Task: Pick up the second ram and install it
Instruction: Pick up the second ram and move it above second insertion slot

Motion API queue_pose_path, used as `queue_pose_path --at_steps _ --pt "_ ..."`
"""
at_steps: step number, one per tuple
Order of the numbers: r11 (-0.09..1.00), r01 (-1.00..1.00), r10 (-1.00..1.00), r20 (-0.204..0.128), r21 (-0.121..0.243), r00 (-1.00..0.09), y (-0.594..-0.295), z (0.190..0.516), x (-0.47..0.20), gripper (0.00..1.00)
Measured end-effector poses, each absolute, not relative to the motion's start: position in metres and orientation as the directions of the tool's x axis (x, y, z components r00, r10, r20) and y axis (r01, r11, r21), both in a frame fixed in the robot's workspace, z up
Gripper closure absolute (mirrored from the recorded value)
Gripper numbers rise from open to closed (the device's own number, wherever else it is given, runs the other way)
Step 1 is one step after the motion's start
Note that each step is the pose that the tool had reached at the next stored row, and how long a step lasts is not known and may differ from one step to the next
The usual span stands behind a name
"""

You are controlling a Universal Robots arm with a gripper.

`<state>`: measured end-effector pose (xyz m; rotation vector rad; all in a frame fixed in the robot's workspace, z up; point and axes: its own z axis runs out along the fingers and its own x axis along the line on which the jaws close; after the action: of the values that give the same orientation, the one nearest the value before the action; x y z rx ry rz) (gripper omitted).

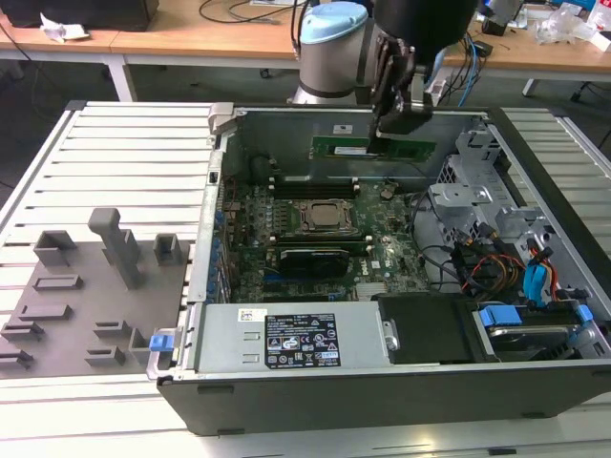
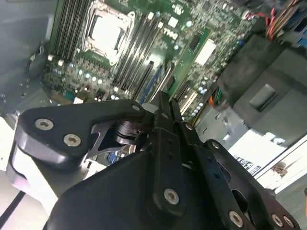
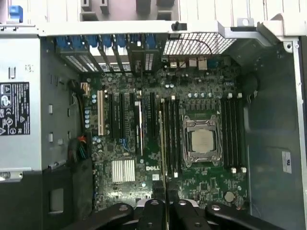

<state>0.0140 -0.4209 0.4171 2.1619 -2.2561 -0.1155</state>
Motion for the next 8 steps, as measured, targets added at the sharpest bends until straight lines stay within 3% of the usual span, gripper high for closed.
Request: queue_pose_path --at_steps 8 --pt "0.041 -0.996 -0.998 -0.04 0.074 -0.044 -0.421 0.417 0.068 0.87"
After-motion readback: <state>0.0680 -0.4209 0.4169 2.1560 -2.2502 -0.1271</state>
